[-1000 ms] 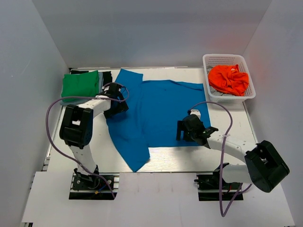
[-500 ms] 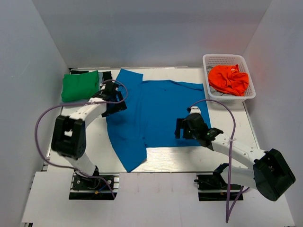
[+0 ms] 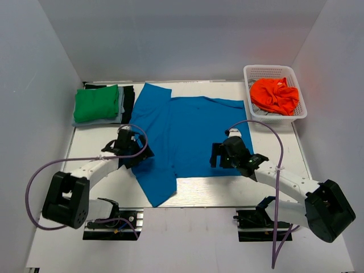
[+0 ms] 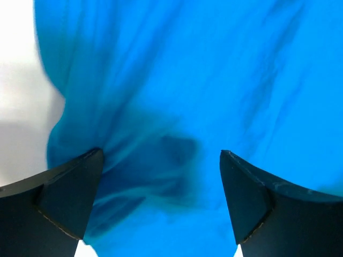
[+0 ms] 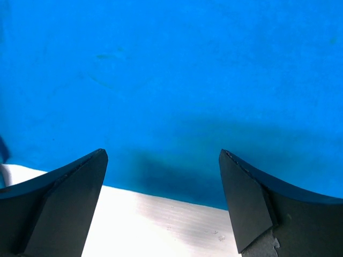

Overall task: Fold and stack the t-shirts
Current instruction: Flatten out the tshirt

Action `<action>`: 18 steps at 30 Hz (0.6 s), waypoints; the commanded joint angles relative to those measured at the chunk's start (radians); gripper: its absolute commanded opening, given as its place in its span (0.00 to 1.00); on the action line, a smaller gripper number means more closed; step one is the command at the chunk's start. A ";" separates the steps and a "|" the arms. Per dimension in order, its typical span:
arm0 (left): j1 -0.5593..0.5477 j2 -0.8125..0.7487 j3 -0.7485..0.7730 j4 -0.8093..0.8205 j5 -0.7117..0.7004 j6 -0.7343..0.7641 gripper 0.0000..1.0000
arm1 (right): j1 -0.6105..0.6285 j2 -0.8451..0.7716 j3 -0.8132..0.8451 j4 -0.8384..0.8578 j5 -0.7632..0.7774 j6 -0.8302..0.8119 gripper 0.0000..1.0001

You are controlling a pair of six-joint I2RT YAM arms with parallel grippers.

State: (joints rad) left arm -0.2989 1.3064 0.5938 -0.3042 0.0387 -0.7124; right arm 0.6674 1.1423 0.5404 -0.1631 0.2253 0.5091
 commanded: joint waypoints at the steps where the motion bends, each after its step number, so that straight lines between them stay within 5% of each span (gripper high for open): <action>1: -0.008 -0.016 -0.089 -0.071 0.036 -0.065 1.00 | -0.003 -0.036 0.010 -0.012 -0.015 0.017 0.90; 8: -0.008 -0.081 -0.089 -0.170 -0.098 -0.122 1.00 | -0.003 -0.033 0.004 0.011 -0.052 -0.004 0.90; 13: -0.008 -0.015 0.130 -0.272 -0.264 -0.136 1.00 | -0.009 -0.016 0.071 -0.019 0.124 0.052 0.90; 18: -0.008 0.128 0.403 -0.230 -0.243 -0.049 1.00 | -0.064 0.072 0.182 -0.029 0.234 0.111 0.90</action>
State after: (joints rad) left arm -0.3042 1.4006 0.8436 -0.5457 -0.1699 -0.8154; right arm 0.6353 1.1645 0.6308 -0.2203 0.3519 0.5800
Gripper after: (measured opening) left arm 0.997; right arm 0.902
